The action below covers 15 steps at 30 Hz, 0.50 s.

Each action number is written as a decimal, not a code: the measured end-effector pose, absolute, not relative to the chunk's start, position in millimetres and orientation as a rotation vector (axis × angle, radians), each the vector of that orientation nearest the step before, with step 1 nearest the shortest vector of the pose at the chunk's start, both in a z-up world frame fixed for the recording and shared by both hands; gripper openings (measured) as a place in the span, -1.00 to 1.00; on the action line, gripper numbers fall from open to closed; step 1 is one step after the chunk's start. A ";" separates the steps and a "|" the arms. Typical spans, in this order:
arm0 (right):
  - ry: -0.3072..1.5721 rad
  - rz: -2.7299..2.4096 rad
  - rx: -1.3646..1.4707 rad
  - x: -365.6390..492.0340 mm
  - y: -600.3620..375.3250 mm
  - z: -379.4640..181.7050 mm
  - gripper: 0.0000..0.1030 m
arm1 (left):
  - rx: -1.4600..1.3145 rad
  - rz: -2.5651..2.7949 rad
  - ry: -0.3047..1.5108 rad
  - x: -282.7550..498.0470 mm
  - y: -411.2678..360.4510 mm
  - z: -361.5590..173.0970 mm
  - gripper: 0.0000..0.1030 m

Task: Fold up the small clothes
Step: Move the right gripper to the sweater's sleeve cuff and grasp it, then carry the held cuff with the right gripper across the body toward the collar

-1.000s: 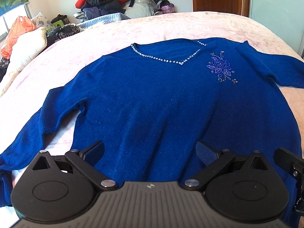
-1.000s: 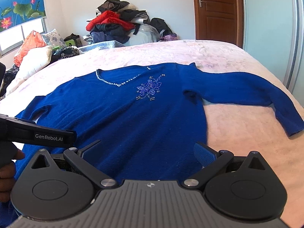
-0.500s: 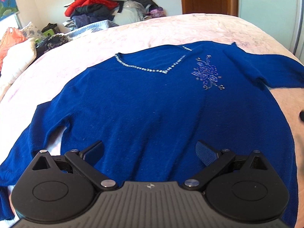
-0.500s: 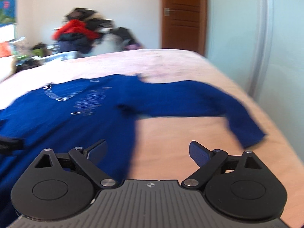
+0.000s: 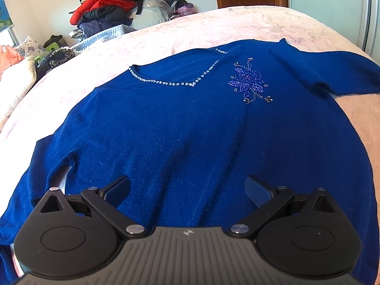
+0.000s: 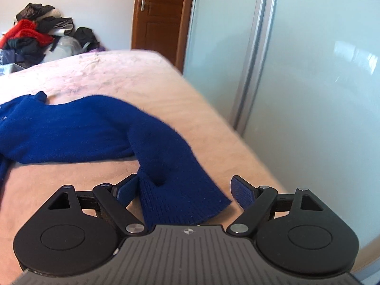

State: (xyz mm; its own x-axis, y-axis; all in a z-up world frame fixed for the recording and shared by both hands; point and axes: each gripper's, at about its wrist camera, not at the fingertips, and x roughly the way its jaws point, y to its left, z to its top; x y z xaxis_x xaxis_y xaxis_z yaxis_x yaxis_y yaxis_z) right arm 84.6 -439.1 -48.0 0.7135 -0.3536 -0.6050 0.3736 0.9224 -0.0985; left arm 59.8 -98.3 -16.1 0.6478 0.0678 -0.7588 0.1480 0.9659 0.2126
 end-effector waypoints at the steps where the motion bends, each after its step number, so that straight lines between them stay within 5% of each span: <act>1: 0.658 -0.380 0.020 85.1 -436.4 -49.3 0.35 | 0.268 -0.045 0.868 60.5 -98.3 -16.5 1.00; 3: 0.654 -0.356 -0.008 85.3 -427.0 -47.9 -0.42 | 0.269 -0.039 0.870 63.1 -97.6 -16.8 1.00; 4: 0.656 -0.348 -0.015 86.9 -425.8 -46.4 -0.61 | 0.268 -0.036 0.870 64.4 -97.4 -16.6 1.00; 15: 0.495 -0.377 0.312 80.4 -508.3 22.4 -0.66 | 0.233 0.018 0.861 76.1 -77.6 -6.7 1.00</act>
